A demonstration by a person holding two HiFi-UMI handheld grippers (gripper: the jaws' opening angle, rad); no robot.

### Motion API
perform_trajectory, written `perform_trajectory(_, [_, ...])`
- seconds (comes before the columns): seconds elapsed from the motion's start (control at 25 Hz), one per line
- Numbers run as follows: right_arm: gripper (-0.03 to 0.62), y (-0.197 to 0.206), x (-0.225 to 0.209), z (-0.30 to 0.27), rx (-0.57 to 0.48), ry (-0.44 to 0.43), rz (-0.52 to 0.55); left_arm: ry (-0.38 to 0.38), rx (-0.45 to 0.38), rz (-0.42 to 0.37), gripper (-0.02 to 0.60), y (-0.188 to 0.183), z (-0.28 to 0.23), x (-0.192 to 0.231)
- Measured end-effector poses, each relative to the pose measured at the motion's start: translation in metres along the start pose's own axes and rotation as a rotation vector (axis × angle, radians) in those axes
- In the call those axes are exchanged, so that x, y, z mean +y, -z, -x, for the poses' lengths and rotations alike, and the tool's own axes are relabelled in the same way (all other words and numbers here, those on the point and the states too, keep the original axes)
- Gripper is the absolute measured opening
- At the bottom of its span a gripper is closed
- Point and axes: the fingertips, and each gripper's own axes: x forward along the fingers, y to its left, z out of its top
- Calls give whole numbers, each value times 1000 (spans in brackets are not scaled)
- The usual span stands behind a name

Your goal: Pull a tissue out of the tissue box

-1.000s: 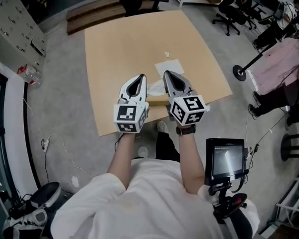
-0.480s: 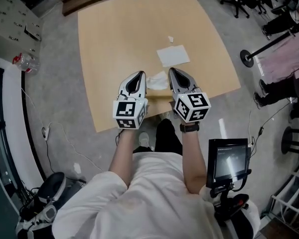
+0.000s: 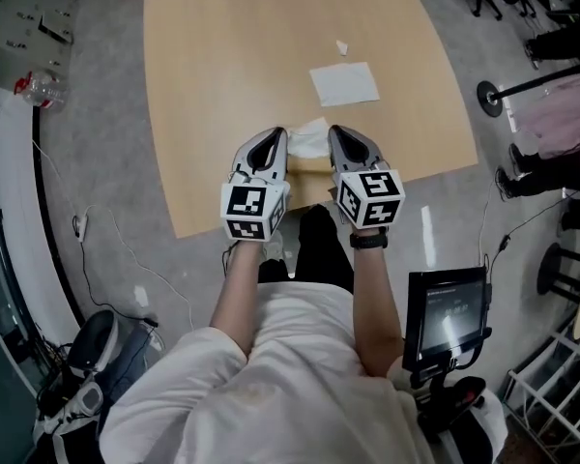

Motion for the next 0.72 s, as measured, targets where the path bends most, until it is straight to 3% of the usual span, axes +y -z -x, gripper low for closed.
perform_trajectory(0.2, [0, 29, -15, 2, 76, -10, 10, -23, 46, 16, 2, 21, -14, -19])
perform_trajectory(0.52, [2, 55, -2, -19, 161, -69, 47, -41, 95, 33, 2, 44, -22, -15])
perform_trajectory(0.72, [56, 73, -3, -33, 200, -70, 59, -49, 116, 35, 2, 54, -23, -14])
